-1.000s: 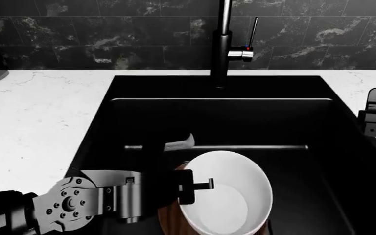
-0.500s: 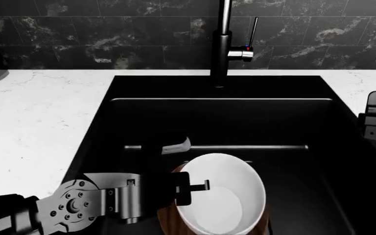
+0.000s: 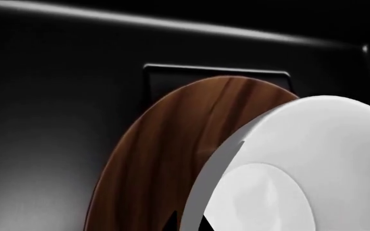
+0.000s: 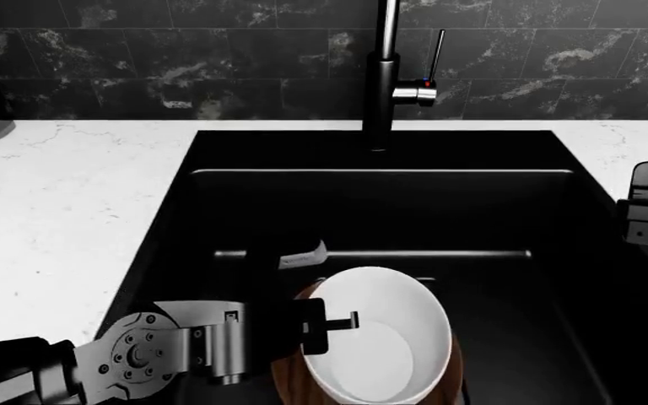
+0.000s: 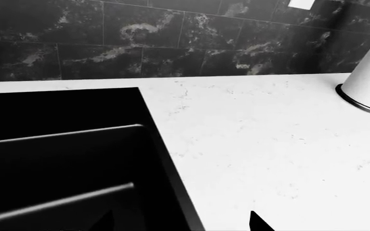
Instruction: Stack the bowls in the sink.
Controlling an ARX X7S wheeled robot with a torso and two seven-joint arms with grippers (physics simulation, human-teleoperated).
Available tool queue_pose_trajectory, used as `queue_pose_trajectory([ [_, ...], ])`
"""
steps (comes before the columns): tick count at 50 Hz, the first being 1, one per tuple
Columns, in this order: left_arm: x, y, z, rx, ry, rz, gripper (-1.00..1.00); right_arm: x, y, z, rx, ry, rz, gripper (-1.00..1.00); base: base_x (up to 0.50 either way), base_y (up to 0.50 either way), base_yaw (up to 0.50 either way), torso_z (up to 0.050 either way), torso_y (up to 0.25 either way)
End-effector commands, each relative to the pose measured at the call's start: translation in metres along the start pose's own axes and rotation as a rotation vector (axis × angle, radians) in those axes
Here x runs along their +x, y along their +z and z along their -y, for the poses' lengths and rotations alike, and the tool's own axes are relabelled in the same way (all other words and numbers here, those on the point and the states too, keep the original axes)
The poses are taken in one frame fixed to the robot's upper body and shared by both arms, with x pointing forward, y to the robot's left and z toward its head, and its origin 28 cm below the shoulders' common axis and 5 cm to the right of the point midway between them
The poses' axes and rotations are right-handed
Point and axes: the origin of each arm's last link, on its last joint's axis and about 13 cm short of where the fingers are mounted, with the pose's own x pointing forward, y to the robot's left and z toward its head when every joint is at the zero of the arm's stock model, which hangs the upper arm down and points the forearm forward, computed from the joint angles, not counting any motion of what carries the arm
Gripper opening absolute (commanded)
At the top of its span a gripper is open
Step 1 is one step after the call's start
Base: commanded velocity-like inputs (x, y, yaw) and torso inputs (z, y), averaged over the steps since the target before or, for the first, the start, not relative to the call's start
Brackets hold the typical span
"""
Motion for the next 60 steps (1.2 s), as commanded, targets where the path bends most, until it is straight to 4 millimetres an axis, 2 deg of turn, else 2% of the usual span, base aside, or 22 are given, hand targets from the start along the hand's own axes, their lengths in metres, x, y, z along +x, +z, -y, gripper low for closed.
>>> queue_pose_trajectory([
  [1,0.005,0.002,-0.001,-0.005,-0.001,0.016,-1.0,0.0,-0.001,0.0,-0.002,0.001,-0.003,1.0,0.0,0.0,0.0,0.0,0.0],
  [41,0.02,-0.002,0.0,0.024,0.038,-0.013,-1.0,0.002,-0.004,0.002,0.002,0.0,-0.007,1.0,0.0,0.0,0.0,0.0,0.0],
  [60,0.021,-0.003,0.001,0.044,0.035,-0.012,-1.0,0.002,-0.005,0.002,0.002,0.001,-0.01,1.0,0.0,0.0,0.0,0.0,0.001],
])
